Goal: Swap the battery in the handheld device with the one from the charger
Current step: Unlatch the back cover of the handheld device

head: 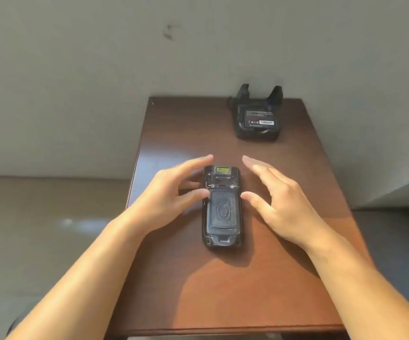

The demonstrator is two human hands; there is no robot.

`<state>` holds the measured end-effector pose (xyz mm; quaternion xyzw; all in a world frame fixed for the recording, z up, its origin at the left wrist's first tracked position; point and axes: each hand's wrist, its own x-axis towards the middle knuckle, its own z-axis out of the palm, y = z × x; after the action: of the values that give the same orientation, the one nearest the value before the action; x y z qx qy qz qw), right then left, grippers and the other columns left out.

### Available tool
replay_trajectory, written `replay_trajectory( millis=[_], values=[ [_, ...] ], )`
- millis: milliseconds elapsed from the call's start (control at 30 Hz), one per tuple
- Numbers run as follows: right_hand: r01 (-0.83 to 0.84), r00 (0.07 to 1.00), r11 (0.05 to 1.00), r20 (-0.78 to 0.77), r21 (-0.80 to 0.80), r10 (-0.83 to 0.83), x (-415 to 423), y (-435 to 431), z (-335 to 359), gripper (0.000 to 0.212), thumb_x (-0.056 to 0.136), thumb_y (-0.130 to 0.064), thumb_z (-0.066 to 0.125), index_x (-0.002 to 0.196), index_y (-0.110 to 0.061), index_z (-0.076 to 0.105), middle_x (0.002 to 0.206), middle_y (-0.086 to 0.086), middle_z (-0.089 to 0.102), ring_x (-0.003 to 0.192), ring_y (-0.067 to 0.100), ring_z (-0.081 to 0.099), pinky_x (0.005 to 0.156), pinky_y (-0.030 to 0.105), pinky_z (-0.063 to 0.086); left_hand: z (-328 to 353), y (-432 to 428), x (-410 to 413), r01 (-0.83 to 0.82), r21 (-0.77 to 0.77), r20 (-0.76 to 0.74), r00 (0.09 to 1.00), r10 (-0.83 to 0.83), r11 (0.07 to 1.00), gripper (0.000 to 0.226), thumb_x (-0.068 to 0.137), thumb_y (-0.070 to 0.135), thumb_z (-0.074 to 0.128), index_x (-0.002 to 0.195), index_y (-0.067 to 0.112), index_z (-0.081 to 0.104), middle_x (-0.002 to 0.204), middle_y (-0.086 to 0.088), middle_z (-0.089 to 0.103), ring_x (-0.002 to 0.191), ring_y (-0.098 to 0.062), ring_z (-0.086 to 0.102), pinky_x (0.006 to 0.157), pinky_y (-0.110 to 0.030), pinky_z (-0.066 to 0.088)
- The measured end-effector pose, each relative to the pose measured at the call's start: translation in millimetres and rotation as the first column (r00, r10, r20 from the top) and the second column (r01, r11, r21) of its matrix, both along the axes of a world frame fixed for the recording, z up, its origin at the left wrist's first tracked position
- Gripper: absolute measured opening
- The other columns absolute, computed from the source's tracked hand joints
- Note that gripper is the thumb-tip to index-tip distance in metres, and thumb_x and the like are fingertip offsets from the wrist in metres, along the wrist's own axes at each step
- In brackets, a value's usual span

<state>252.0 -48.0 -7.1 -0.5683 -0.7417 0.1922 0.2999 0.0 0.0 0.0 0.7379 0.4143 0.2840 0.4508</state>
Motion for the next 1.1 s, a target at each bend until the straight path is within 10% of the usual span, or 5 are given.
replay_trajectory(
  millis=[633,1100],
  values=[
    [-0.061,0.997,0.975,-0.033,0.211,0.070,-1,36,-7,0.030,0.084,-0.017,0.082,0.111,-0.004,0.077,0.108,0.005,0.078,0.096,0.014,0.075,0.090,0.025,0.058,-13,30,0,0.015,0.113,-0.094,0.996,-0.004,0.993,0.048,0.084,0.010,0.078,0.130,0.022,0.068,0.133,0.011,0.068,0.121,0.013,0.058,0.105,-0.006,0.038],
    [-0.067,0.995,0.997,-0.077,0.037,0.070,-1,40,1,0.026,0.086,-0.014,0.079,0.112,-0.008,0.075,0.107,0.004,0.073,0.091,0.014,0.074,0.077,0.030,0.062,-12,31,0,0.029,0.160,-0.132,0.991,-0.008,0.987,0.050,0.085,0.016,0.079,0.132,0.027,0.068,0.132,0.014,0.069,0.124,0.009,0.059,0.110,-0.014,0.040]
  ],
)
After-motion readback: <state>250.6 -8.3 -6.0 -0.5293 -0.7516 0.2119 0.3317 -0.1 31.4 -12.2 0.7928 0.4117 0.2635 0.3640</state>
